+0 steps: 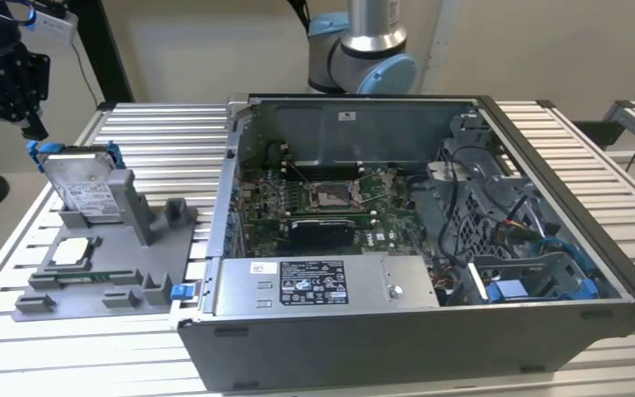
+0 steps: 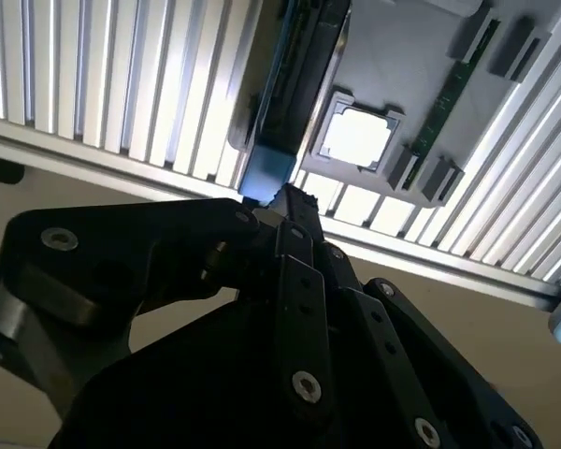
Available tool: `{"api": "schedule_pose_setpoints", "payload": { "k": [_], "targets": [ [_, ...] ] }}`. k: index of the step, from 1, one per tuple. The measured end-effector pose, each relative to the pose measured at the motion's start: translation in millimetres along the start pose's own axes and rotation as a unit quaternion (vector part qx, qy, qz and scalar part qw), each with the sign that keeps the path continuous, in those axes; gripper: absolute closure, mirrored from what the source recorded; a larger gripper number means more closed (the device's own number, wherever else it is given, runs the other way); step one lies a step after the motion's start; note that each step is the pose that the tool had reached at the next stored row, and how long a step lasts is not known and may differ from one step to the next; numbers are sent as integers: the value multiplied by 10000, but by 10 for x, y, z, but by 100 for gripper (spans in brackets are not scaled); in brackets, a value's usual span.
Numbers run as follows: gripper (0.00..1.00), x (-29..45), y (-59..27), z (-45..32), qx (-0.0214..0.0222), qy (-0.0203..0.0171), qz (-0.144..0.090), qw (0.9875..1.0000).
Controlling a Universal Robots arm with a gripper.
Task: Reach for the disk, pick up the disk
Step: 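Pick up the disk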
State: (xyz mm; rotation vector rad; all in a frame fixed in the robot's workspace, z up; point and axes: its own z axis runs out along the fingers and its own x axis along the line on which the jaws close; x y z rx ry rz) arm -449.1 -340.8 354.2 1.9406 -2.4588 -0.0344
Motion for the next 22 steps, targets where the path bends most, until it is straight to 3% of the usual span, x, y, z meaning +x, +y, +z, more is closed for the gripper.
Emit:
{"api": "schedule_pose_setpoints", "payload": {
  "k": [1,18,22],
  "targets": [
    [0,0,0,0,0,0,0,10000],
    [0,0,0,1,0,-1,0,10000],
    [0,-12,1,60,0,-1,-1,10000]
  ]
}}
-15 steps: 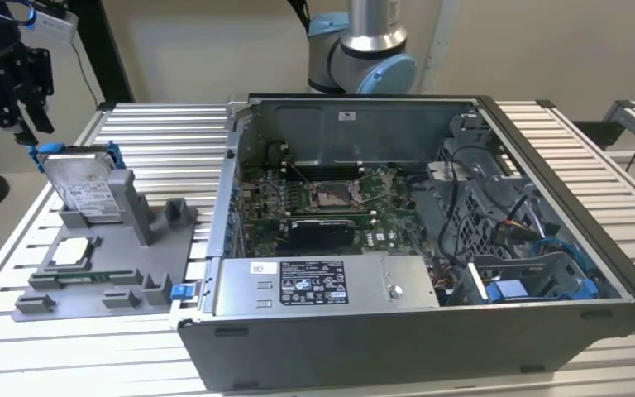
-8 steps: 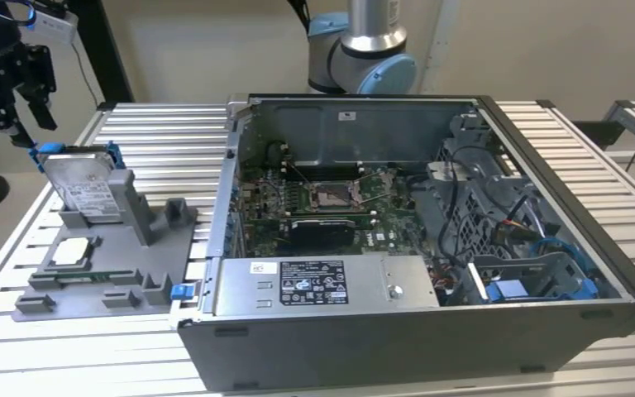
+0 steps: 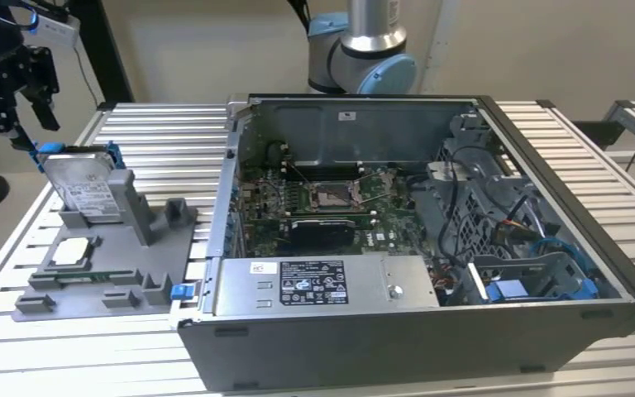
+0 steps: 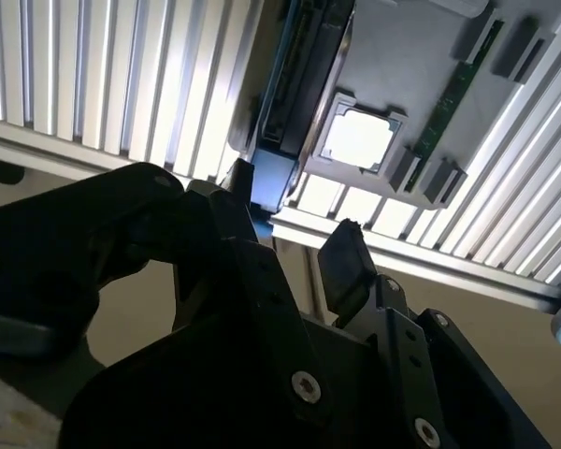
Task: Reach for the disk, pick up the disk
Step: 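Pick up the disk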
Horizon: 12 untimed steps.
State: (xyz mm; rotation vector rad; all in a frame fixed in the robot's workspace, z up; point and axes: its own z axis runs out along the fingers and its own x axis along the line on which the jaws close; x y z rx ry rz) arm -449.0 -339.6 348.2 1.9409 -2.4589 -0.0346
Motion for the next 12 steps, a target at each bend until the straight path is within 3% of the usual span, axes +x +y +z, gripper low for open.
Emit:
{"api": "schedule_pose_setpoints", "payload": {
  "k": [12],
  "targets": [
    [0,-25,-5,217,0,1,-54,10000]
  ]
}}
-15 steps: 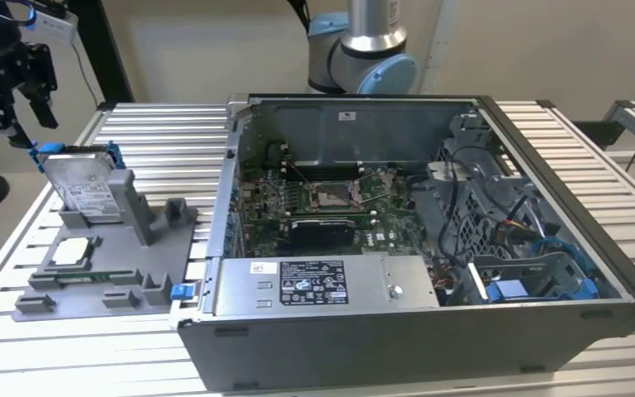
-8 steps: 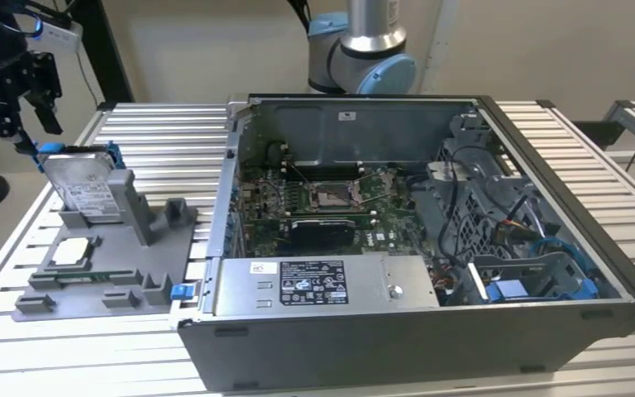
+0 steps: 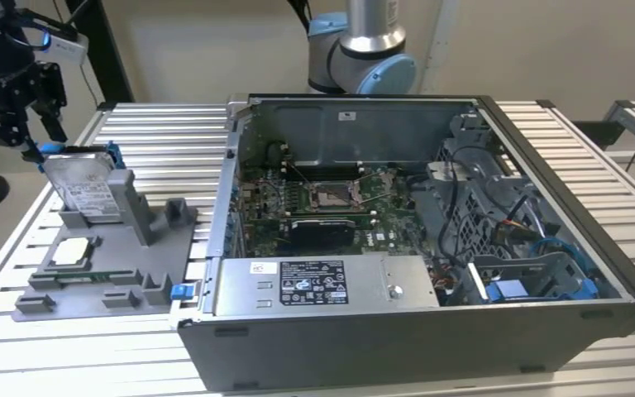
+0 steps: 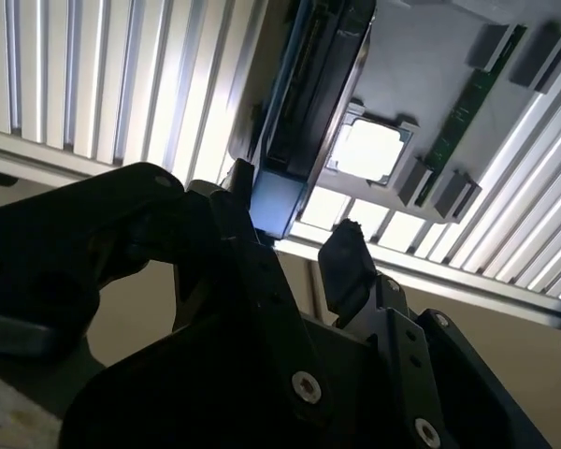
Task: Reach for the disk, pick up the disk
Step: 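Pick up the disk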
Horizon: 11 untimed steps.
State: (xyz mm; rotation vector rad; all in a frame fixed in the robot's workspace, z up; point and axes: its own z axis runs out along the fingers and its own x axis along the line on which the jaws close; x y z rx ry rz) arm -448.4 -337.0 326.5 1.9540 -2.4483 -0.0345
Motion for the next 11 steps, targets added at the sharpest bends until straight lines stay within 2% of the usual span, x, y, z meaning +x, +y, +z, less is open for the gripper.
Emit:
{"api": "schedule_pose_setpoints", "payload": {
  "k": [11],
  "targets": [
    [0,-24,-25,201,0,4,-188,9998]
  ]
}}
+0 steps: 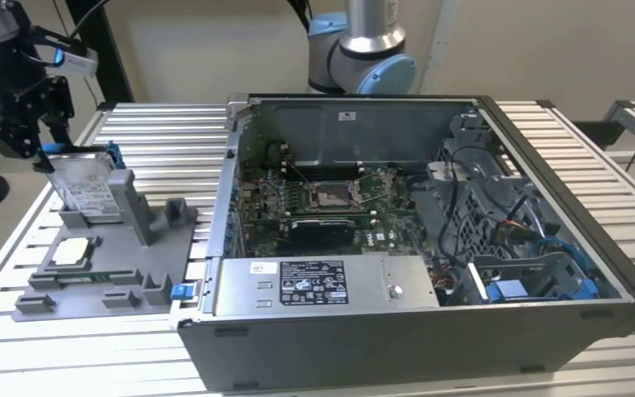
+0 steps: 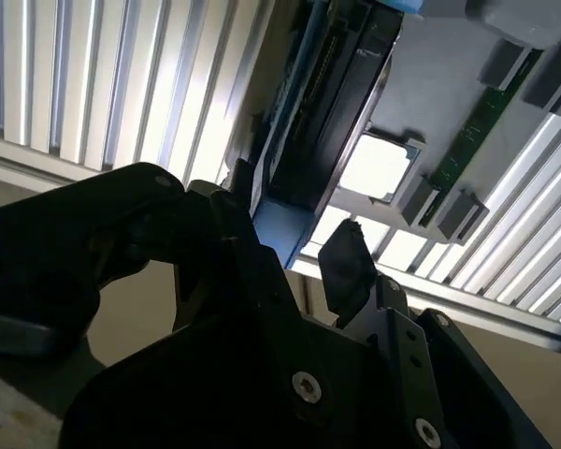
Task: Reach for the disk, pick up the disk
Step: 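Pick up the disk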
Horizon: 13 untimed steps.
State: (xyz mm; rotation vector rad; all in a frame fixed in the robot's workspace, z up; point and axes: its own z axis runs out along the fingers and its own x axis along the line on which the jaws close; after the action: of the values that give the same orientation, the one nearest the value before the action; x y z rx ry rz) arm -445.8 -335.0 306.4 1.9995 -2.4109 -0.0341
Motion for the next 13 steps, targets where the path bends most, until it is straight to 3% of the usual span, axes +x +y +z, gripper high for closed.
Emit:
{"api": "schedule_pose_setpoints", "payload": {
  "k": [13],
  "targets": [
    [0,-37,2,236,3,2,-116,9999]
  ]
}}
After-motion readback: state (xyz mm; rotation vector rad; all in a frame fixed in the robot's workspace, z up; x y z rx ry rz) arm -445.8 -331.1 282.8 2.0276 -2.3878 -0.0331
